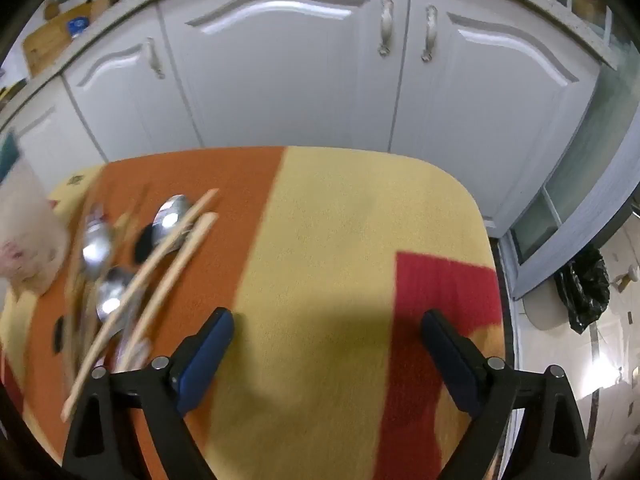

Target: Organize utensils

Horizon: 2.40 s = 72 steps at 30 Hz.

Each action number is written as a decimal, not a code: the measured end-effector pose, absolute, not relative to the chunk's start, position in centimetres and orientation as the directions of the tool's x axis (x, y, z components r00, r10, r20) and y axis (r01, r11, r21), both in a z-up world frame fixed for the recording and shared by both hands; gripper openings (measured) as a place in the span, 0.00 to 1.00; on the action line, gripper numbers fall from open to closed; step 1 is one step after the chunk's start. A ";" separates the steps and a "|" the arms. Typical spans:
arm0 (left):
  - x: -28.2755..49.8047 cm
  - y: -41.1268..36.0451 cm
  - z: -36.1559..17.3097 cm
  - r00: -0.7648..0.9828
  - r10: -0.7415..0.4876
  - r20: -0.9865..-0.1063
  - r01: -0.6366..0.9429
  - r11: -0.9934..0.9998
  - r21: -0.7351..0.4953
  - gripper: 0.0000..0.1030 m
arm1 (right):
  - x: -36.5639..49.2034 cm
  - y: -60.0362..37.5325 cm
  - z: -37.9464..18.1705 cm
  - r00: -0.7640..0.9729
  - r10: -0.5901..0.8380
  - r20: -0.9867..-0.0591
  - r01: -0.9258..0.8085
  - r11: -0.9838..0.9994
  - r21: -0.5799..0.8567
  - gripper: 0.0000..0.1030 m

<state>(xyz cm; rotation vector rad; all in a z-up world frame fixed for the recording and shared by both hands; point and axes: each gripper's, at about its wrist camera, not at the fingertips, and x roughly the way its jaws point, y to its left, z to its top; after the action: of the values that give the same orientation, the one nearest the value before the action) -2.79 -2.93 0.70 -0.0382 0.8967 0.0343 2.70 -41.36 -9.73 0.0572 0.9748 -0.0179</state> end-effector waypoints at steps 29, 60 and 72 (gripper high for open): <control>-7.9 -10.9 6.8 0.720 -0.125 -0.682 0.126 0.991 -0.049 0.45 | -10.1 -30.4 6.5 0.771 0.028 -0.637 0.013 0.998 0.060 0.91; -8.2 -11.0 7.4 0.726 -0.142 -0.673 0.137 0.989 -0.061 0.45 | -10.3 -30.2 7.3 0.777 0.013 -0.630 0.020 0.999 0.044 0.91; -8.2 -10.7 7.0 0.720 -0.143 -0.679 0.134 0.989 -0.066 0.45 | -10.2 -29.6 6.9 0.770 0.025 -0.637 0.001 0.999 0.040 0.91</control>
<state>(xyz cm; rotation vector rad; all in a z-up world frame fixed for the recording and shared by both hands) -8.23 -10.66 7.01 -0.0126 0.7512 -0.1531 -10.21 -29.57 6.86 0.0384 0.6911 0.0129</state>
